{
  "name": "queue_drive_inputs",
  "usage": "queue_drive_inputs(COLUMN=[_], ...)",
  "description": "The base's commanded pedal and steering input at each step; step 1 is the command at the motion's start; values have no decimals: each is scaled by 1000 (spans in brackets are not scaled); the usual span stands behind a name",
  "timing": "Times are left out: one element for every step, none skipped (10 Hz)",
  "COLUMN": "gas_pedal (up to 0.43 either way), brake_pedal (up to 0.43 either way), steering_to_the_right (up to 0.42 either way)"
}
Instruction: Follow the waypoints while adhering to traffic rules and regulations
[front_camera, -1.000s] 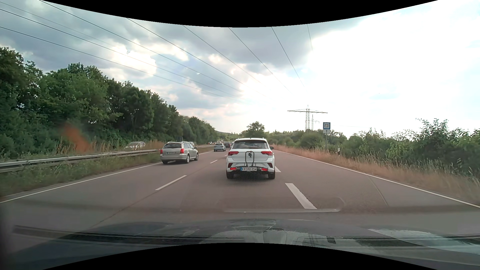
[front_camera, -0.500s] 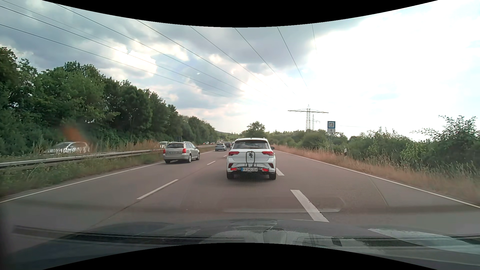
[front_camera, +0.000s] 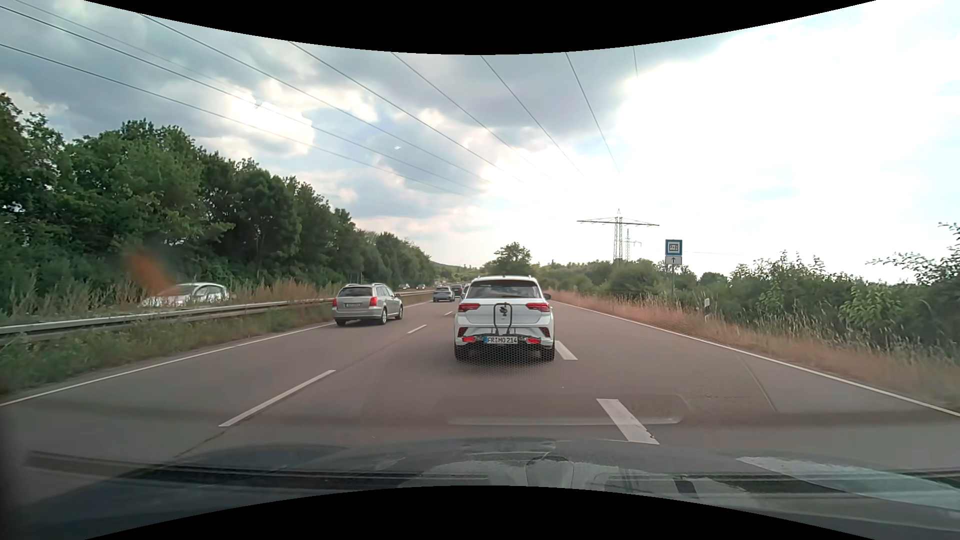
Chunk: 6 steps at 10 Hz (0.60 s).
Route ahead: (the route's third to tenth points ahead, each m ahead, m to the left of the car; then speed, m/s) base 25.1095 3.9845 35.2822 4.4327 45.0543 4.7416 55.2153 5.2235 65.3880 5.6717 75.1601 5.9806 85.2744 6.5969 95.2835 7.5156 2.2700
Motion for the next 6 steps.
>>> queue_drive_inputs(gas_pedal=[0,0,0,0,0,0], brake_pedal=[0,0,0,0,0,0], steering_to_the_right=[-6,-6,-6,-6,-6,-6])
